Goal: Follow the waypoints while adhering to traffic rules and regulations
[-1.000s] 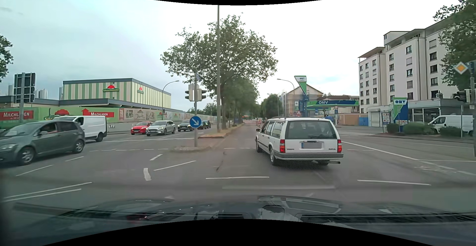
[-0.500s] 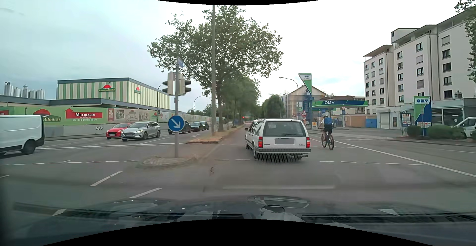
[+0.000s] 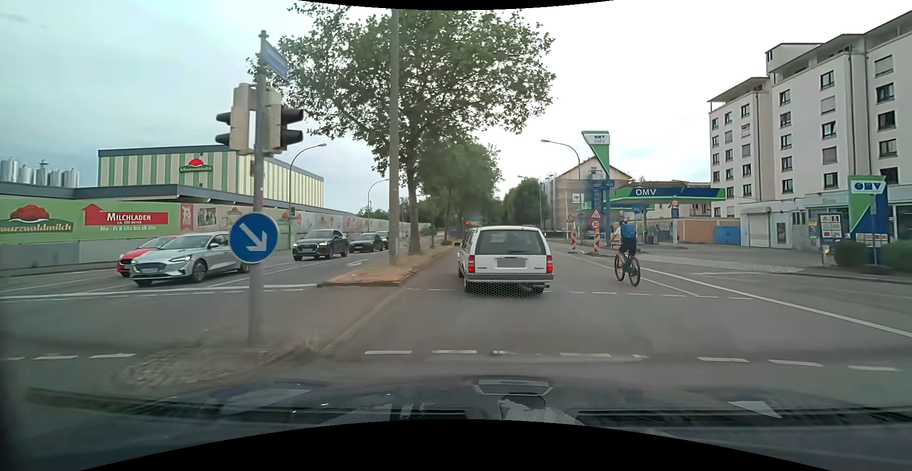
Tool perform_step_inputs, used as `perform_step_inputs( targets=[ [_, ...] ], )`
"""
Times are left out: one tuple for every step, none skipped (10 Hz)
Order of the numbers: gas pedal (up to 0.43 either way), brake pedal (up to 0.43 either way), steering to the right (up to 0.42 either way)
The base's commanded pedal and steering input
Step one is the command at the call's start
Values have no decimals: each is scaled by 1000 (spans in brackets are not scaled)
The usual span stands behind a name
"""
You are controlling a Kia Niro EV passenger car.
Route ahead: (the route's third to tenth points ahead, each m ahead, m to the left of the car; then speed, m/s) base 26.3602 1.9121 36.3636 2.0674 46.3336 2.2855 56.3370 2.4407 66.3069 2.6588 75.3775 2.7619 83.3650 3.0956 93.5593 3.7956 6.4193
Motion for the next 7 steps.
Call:
perform_step_inputs(
  targets=[
    [150,0,-4],
    [150,0,-4],
    [150,0,-4],
    [150,0,-4],
    [150,0,-4],
    [150,0,-4],
    [150,0,-2]
  ],
)
